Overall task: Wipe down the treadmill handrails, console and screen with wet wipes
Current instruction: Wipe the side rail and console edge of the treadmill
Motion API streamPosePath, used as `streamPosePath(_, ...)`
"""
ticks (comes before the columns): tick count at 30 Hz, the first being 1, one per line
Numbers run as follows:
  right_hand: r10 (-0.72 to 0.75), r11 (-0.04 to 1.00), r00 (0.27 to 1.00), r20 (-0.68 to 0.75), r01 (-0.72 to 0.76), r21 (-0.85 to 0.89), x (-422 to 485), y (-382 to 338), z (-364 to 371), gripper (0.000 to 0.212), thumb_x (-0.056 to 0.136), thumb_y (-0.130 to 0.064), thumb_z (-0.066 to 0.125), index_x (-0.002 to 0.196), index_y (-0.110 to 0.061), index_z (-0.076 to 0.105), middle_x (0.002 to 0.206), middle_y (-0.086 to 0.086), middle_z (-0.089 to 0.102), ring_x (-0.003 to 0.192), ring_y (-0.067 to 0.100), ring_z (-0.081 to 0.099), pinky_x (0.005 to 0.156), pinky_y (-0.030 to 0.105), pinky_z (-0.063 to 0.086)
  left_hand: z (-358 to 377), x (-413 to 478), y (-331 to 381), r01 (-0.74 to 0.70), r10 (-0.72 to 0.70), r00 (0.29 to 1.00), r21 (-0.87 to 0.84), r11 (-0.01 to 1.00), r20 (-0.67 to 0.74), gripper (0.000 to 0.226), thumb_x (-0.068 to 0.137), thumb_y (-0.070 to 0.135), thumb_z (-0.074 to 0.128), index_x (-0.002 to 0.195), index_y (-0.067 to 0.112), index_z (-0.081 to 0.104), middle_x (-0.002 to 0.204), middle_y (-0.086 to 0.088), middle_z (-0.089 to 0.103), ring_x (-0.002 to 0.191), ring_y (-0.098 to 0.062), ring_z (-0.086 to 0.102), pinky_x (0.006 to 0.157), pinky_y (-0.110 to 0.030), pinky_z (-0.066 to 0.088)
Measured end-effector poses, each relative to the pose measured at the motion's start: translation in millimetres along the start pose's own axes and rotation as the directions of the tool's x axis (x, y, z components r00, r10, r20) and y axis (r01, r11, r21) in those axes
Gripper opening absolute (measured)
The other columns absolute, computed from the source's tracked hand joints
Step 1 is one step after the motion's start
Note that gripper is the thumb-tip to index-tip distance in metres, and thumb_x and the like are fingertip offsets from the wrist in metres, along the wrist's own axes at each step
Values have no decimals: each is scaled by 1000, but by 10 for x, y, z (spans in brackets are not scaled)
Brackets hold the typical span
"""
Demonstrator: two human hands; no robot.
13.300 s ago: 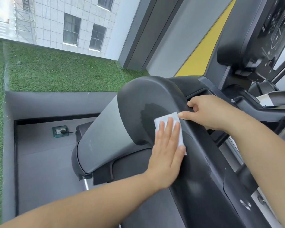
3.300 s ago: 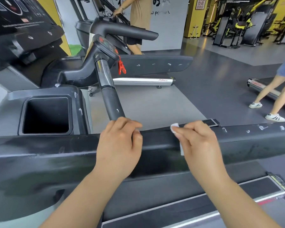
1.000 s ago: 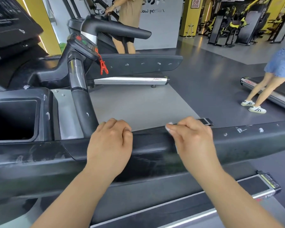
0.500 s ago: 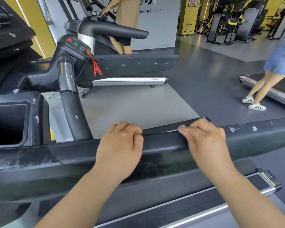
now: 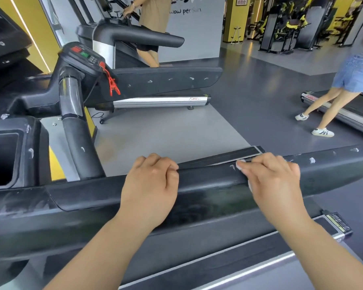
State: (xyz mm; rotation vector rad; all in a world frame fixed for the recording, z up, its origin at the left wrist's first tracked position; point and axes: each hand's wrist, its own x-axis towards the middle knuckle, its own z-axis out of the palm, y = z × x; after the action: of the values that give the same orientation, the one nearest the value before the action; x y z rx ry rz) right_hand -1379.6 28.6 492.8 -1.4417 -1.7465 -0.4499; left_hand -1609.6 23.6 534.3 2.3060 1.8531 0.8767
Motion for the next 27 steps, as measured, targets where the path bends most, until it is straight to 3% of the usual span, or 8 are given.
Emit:
streamPosePath(4, -23, 987, 999, -36, 29, 159, 126, -399, 62, 13, 84, -20, 62, 82, -19, 75, 71, 4, 59, 57, 30, 54, 60, 38, 44, 18, 22, 33, 29, -29, 1000, 25, 999, 1, 79, 70, 49, -3, 103, 23, 64, 104, 5, 59, 96, -18, 45, 86, -22, 28)
streamPosePath(8, -158, 980, 987, -14, 158, 120, 39, -822, 253, 13, 83, -17, 61, 81, -21, 73, 72, -1, 52, 61, 23, 47, 59, 32, 31, 42, 22, 24, 28, -27, 999, 20, 999, -17, 75, 71, 49, 1, 101, 22, 65, 102, 5, 60, 95, -19, 45, 86, -24, 31)
streamPosePath(14, -147, 987, 989, -30, 149, 60, -17, -195, 99, 18, 87, -17, 56, 86, -18, 74, 74, 2, 57, 61, 27, 52, 61, 34, 32, 11, 6, 16, -11, 11, 1000, 30, 999, -23, 72, 75, 47, 4, 100, 21, 66, 99, 3, 62, 92, -20, 46, 85, -22, 29)
streamPosePath(17, -67, 998, 997, -45, 67, -4, 10, 82, -1, 24, 87, -17, 52, 84, -14, 76, 72, 7, 58, 55, 31, 54, 59, 33, 33, -17, 15, 46, 21, -22, 1000, 53, 998, 18, 73, 73, 48, 1, 101, 23, 64, 101, 6, 59, 95, -18, 44, 86, -24, 32)
streamPosePath(19, -20, 999, 998, -55, 23, 42, 76, 15, -16, 21, 87, -19, 56, 83, -13, 76, 71, 7, 58, 55, 31, 53, 59, 33, 38, -25, 50, 109, 53, -60, 995, 99, 994, 74, 59, 80, 46, 9, 103, 25, 59, 103, 8, 56, 97, -16, 43, 86, -27, 35)
streamPosePath(22, -86, 974, 996, -35, 92, 208, 106, -424, 152, 16, 87, -16, 58, 85, -12, 73, 70, 6, 53, 57, 26, 47, 56, 33, 43, 31, 130, 254, 54, -70, 987, 109, 993, 142, 35, 93, 31, 25, 109, 25, 55, 109, 9, 53, 105, -14, 44, 90, -28, 35)
streamPosePath(25, -175, 969, 985, 11, 170, 180, 34, -541, 269, 10, 85, -10, 61, 88, -14, 69, 73, 2, 48, 62, 17, 35, 60, 29, 36, 108, 141, 348, 25, -36, 983, 63, 998, 182, 34, 94, 30, 27, 113, 26, 55, 113, 8, 53, 108, -13, 45, 94, -28, 35)
streamPosePath(27, -164, 975, 986, 21, 159, 155, 34, -292, 233, 10, 82, -8, 64, 88, -11, 72, 73, 3, 51, 60, 22, 42, 61, 31, 38, 119, 132, 327, 34, -41, 985, 46, 998, 170, 34, 95, 28, 30, 115, 26, 57, 113, 8, 53, 109, -13, 45, 92, -26, 35)
